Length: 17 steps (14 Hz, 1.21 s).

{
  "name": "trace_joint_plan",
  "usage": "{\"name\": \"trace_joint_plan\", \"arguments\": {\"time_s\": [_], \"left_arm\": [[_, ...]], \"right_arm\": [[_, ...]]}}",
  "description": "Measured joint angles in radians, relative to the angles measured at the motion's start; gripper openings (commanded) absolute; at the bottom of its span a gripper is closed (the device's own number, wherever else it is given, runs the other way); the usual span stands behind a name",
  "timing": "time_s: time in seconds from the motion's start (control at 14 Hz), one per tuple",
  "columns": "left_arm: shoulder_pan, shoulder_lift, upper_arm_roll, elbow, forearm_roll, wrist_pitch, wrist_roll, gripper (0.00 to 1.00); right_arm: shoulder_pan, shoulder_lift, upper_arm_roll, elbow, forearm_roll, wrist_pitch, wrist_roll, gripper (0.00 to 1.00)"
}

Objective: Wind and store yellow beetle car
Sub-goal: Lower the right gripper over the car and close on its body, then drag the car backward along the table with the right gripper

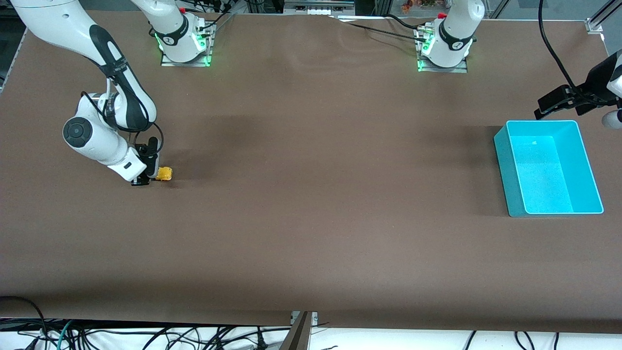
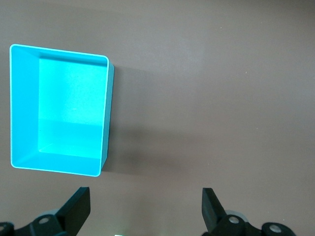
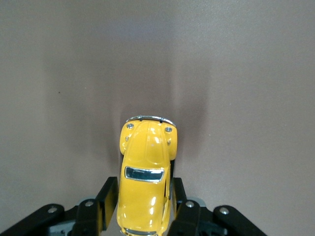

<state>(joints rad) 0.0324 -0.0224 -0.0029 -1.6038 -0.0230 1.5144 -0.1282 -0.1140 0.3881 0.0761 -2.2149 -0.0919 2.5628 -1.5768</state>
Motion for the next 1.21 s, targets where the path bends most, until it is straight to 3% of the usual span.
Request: {"name": "trace_joint_plan", "arguments": {"time_s": [0.14, 1.21], "left_arm": [[0.0, 0.0, 0.0, 0.0, 0.0, 0.0, 0.0, 1.0], [-0.003, 0.008, -0.003, 0.0, 0.0, 0.0, 0.0, 1.0]], "right_arm": [[0.0, 0.0, 0.0, 0.0, 0.0, 0.0, 0.0, 0.45], [-0.015, -0.002, -0.005, -0.001, 0.0, 0.0, -0.012, 0.43]]}}
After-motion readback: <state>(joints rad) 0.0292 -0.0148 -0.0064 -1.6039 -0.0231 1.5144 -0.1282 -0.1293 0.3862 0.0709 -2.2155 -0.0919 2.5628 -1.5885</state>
